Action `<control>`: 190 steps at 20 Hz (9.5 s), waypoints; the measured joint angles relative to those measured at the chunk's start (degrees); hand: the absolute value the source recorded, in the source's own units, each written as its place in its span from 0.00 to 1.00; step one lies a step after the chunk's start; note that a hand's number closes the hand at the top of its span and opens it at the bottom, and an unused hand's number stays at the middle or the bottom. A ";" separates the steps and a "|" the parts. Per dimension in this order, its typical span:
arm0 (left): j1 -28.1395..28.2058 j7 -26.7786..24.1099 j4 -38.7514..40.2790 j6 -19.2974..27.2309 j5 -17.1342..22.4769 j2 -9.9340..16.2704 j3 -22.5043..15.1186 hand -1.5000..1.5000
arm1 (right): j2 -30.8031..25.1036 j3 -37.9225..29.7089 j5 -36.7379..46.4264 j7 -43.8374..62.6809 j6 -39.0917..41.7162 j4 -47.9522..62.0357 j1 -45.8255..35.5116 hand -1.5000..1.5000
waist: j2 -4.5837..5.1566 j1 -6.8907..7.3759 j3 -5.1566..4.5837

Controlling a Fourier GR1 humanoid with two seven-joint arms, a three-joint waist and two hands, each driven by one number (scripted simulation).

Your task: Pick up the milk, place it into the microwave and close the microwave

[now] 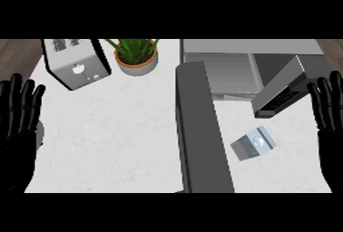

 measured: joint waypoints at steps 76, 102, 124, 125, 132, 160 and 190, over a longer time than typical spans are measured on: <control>24.26 -26.46 9.14 9.52 12.97 7.66 -25.06 0.00 | -2.43 -14.35 3.21 -55.34 -11.75 82.40 -13.36 1.00 | -0.71 0.57 0.88; 26.80 -29.57 12.17 2.86 17.84 9.17 -18.07 0.00 | 2.53 -9.69 4.16 -59.27 -7.26 89.02 -23.48 1.00 | -0.67 0.16 1.03; 25.92 -29.62 14.46 -2.16 19.26 9.15 -13.96 0.00 | -1.72 -9.07 10.86 -42.31 -26.04 98.03 -43.19 1.00 | 0.08 1.85 1.23; 24.95 -29.17 14.76 -2.02 19.23 8.93 -13.91 0.00 | -1.84 -9.12 11.45 -42.17 -27.48 99.62 -44.22 1.00 | 0.17 1.97 1.23; 22.40 -27.86 15.88 -3.33 19.84 9.35 -13.25 0.00 | -5.37 -9.70 13.98 -38.73 -33.00 107.77 -52.00 1.00 | 0.96 3.66 1.30; 18.48 -26.31 18.45 -1.12 12.23 9.39 -15.93 0.00 | -7.79 -8.09 19.05 -36.89 -38.66 115.22 -57.29 0.00 | 2.57 6.75 1.54; 14.33 -23.14 19.39 0.80 6.88 4.59 -21.00 0.00 | -5.42 -18.37 7.34 -58.11 -9.69 112.30 -38.92 0.00 | 0.22 1.65 1.32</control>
